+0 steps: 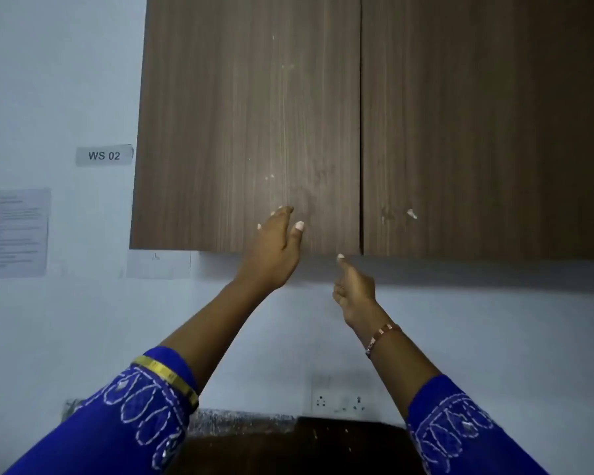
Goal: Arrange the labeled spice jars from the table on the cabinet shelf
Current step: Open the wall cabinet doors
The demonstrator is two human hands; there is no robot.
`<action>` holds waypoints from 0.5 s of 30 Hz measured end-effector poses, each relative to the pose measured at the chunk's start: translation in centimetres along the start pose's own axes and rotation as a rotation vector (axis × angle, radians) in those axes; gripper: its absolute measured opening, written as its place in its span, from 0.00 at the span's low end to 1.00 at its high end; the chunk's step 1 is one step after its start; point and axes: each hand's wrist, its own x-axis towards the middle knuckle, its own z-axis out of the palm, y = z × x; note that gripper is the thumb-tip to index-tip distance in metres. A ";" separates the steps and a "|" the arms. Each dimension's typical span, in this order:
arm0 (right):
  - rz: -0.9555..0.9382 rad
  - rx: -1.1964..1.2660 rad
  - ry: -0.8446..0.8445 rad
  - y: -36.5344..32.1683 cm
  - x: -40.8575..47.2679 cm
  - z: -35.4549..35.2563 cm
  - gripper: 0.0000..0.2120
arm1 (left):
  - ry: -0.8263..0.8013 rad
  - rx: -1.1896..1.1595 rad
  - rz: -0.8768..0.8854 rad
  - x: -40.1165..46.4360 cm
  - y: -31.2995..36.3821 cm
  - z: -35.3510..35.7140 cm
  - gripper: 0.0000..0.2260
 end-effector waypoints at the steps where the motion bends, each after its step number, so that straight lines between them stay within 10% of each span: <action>1: 0.018 0.027 -0.013 0.0 0.4 0.5 0.31 | 0.003 -0.025 -0.010 0.3 -0.4 0.1 0.21; 15: -0.001 0.452 -0.183 -0.5 3.3 2.4 0.21 | -0.055 -0.168 -0.036 3.0 -2.2 2.9 0.21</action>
